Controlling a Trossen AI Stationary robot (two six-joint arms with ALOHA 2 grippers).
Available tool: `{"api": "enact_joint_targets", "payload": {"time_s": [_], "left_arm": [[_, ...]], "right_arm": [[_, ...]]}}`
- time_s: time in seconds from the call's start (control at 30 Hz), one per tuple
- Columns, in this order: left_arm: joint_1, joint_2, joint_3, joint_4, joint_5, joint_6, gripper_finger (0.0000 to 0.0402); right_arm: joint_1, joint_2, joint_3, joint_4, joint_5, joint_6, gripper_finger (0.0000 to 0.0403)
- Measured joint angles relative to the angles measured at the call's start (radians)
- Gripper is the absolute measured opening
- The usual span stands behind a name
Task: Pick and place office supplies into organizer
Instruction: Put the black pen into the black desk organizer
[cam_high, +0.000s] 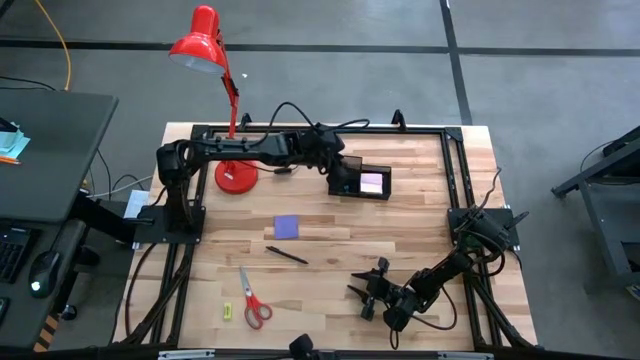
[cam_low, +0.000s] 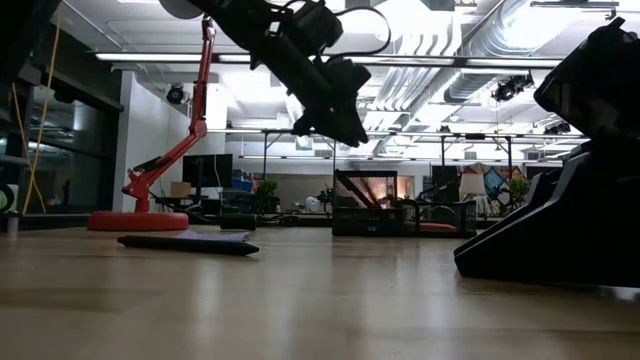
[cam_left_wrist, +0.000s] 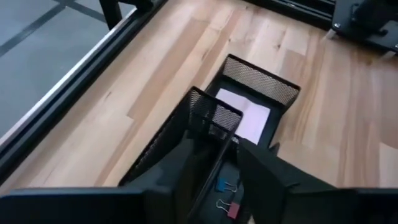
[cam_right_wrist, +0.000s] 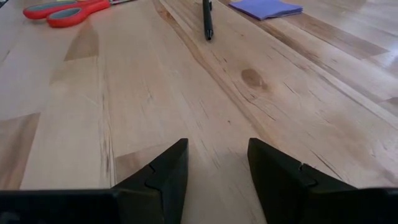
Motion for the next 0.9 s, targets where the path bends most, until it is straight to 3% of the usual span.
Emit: {"api": "enact_joint_targets", "payload": {"time_s": [0.2,0.37,0.5,0.9], "left_arm": [[-0.002,-0.001,0.000,-0.002,0.017,-0.027,0.0184],[-0.001,-0.016,0.000,-0.032,0.136,-0.060,0.0216],[-0.011,-0.050,0.000,-0.080,0.192,-0.082,0.0220],[-0.029,-0.222,0.000,-0.163,0.186,-0.064,0.0195]], "right_arm": [[0.000,0.000,0.000,-0.006,0.007,0.000,0.0161],[0.000,0.000,0.000,-0.008,0.013,0.000,0.0161],[0.000,0.000,0.000,-0.008,0.013,0.000,0.0161],[-0.001,0.000,0.000,-0.010,0.010,0.030,0.0161]]}}
